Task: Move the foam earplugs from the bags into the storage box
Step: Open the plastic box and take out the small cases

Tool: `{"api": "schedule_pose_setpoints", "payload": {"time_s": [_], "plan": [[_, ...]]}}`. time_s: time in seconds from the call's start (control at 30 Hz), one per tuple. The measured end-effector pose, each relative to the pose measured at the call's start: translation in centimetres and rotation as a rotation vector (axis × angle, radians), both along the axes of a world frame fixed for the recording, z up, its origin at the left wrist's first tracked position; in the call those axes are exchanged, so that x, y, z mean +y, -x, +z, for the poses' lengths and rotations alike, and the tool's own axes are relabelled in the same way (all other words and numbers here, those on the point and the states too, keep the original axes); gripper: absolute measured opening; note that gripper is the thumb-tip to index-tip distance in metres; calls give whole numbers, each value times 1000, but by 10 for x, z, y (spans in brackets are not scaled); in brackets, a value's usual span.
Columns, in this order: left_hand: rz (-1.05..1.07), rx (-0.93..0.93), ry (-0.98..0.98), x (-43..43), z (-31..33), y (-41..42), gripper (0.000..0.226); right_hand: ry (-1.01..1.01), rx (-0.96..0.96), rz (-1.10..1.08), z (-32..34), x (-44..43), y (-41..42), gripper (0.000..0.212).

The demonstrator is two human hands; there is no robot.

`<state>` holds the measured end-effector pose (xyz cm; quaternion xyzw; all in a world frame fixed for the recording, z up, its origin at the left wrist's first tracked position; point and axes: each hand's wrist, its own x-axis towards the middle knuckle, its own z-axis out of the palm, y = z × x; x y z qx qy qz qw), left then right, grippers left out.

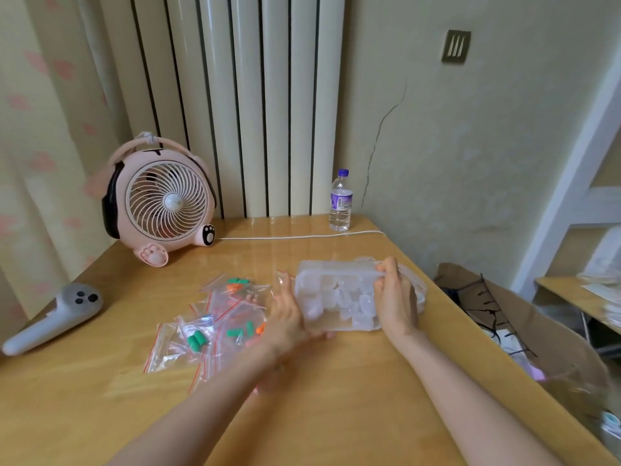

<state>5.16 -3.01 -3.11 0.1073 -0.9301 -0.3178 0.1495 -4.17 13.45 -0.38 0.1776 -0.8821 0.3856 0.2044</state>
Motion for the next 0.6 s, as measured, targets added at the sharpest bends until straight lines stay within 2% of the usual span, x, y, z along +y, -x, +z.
{"api": "schedule_pose_setpoints", "payload": {"time_s": [0.07,0.17,0.27,0.33,0.6], "plan": [[51,76,78,13,-5,-4,145,42,29,-19,-6,-1,0,23],[76,84,11,25,-11,-11,147,157,-12,59,-11,-3,2,36],[94,81,-25,28,-15,-14,145,92,105,97,-16,-4,4,56],[105,75,-24,30,-14,-15,144,131,119,138,-16,-4,1,65],[86,29,-59,33,-8,-17,147,275,253,145,-15,-1,0,72]]}}
